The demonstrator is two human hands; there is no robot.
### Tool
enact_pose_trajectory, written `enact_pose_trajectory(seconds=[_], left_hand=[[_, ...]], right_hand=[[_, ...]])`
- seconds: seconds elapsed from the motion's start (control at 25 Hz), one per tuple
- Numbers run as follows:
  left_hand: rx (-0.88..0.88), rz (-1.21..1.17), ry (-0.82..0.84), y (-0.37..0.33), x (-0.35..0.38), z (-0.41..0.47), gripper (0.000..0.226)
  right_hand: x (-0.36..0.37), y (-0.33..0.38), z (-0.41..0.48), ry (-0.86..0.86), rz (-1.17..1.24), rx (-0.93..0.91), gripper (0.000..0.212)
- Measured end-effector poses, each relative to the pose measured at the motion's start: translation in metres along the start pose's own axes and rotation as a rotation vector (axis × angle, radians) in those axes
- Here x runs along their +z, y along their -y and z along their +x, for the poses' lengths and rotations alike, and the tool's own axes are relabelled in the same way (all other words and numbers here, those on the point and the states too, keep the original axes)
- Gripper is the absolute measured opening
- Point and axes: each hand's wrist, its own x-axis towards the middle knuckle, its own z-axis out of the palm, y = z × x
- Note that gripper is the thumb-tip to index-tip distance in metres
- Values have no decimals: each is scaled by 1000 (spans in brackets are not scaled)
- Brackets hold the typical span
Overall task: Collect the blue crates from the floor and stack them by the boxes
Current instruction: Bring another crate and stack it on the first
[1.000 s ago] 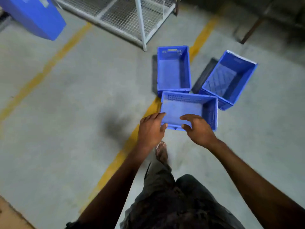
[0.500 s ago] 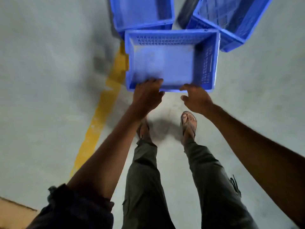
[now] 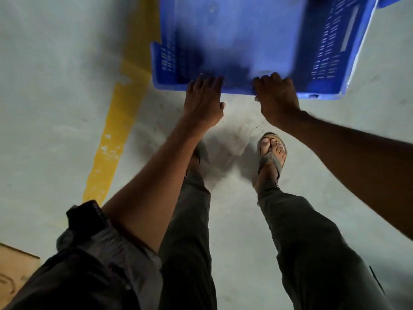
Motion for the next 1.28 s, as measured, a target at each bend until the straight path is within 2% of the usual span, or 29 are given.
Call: enact_pose_trajectory(seconds=[0.12,0.24,0.28,0.44,0.48,0.56,0.6,0.72,0.8,0.84,0.92,1.0,1.08,1.16,1.2,1.28], left_hand=[[34,26,-45,7,-27,0,52],[33,84,-196,29,-85,-9,45],[37,106,-185,38,-112,-15,46],[214,179,200,55,-208,-62,51],[282,178,247,52,-224,-77,50],[399,60,244,38,-242,-116,44],[420,-56,219,27,-251,-139,39],[375,-464,13,-24,-294,-197,35],[296,-535,-141,-78,-341,-230,33],[232,-531,-182,-104,-362,-243,32],[108,-610,-254,-135,-400,-274,31],[90,-727,-308,-126,-428,-326,34],[186,-690,-263,-100,-449,-388,33],[135,-627,-216,-68,-460,-457,38],[51,-626,-277,-49,-463,-493,42],[-120,-643,-565,-9,-461,-569,44]], right_hand=[[-43,-14,-13,-33,146,-126,23],[-118,-41,-33,-39,273,-162,12],[-143,-52,-40,-42,261,-163,12],[-223,-84,-84,-79,321,-154,29],[-240,-89,-97,-85,327,-162,37],[-274,-104,-126,-57,275,-174,54],[-294,-111,-140,-48,235,-169,55],[-360,-124,-170,-69,213,-57,36],[-411,-86,-196,-3,386,-159,56],[-434,-57,-212,120,535,-221,62],[-473,-2,-244,303,632,-360,62],[-499,37,-272,296,550,-454,51],[-516,74,-293,236,567,-525,38],[-529,122,-317,193,532,-647,35],[-535,149,-329,172,480,-685,32],[-547,200,-348,118,345,-749,33]])
